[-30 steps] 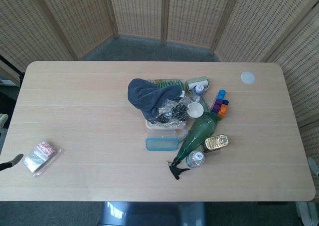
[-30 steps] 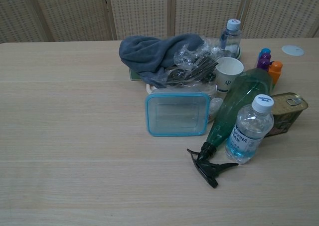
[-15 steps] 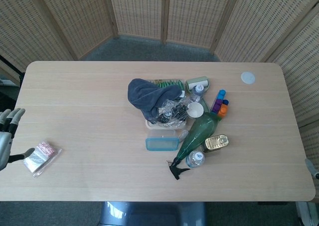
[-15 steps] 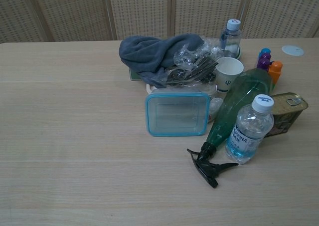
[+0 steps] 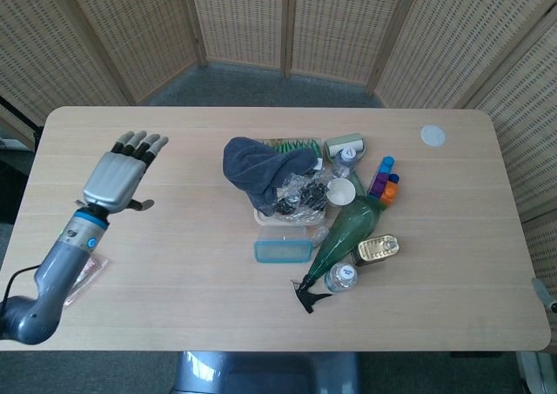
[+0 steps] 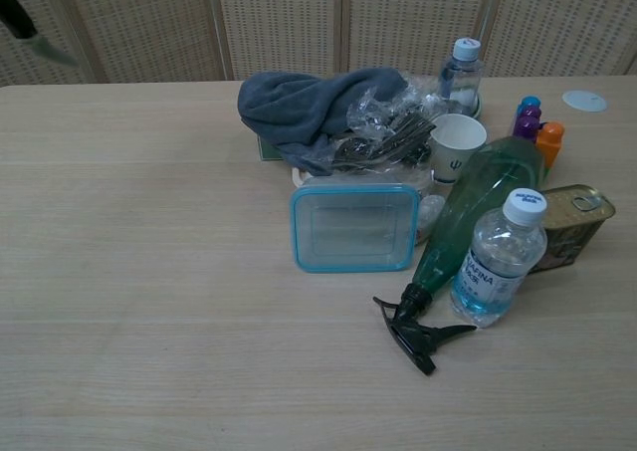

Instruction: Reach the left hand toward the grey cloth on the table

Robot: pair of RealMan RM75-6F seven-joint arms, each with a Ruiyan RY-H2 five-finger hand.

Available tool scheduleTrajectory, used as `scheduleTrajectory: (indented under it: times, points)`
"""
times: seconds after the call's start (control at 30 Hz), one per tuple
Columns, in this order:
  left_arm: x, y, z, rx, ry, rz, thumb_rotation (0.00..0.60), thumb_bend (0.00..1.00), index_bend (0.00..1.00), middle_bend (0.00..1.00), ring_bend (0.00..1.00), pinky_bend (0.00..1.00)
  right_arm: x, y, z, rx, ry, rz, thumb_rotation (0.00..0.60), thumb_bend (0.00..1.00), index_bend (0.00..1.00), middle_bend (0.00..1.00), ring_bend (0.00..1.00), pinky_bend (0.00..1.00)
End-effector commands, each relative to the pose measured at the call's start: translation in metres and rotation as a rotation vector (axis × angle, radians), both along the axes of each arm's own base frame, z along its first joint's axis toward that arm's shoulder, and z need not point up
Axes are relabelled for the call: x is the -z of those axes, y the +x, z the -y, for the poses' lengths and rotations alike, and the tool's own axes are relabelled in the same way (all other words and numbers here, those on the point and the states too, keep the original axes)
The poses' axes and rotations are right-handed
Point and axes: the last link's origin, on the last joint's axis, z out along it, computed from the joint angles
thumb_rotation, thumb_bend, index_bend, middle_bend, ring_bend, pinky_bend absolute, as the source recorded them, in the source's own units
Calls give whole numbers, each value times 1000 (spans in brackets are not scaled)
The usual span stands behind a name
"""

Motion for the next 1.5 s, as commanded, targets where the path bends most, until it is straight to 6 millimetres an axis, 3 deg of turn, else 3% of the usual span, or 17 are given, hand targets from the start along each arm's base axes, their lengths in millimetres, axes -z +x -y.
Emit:
scheduleTrajectory:
  times: [0.03,0.43,0.83,1.1,1.13,1.2,1.27,1.37,1.43,1.5]
  points:
    - [36,17,-26,36,-77,-67,600,0,0,0,0,0,1,0,0,0,3,1,505,0,0,0,0,0]
    - [105,43,-62,24,-141,-147,600,0,0,0,0,0,-2,-4,1,6,10,35,504,0,0,0,0,0]
    - [154,71,-82,31,-131,-164,600,0,0,0,0,0,-7,-12,6,19,17,84,508,0,0,0,0,0]
    - [182,77,-87,38,-110,-189,600,0,18,0,0,0,-4,-13,9,21,37,94,507,0,0,0,0,0]
    - [186,78,-87,39,-103,-186,600,0,56,0,0,3,-4,-13,10,21,37,93,509,0,0,0,0,0]
    - [190,80,-86,54,-77,-185,600,0,192,53,24,110,-5,-13,10,20,36,94,509,0,0,0,0,0]
    - [193,82,-85,98,-34,-200,600,0,427,286,203,331,-5,-13,9,19,33,91,509,0,0,0,0,0]
    - [199,81,-85,125,2,-218,600,0,721,610,498,563,-5,-13,9,19,33,92,511,0,0,0,0,0]
    - [201,81,-85,138,19,-224,600,0,837,722,603,652,-5,-13,8,18,32,89,508,0,0,0,0,0]
    - [202,81,-85,152,36,-235,600,1,886,768,655,700,-6,-12,8,15,30,88,508,0,0,0,0,0]
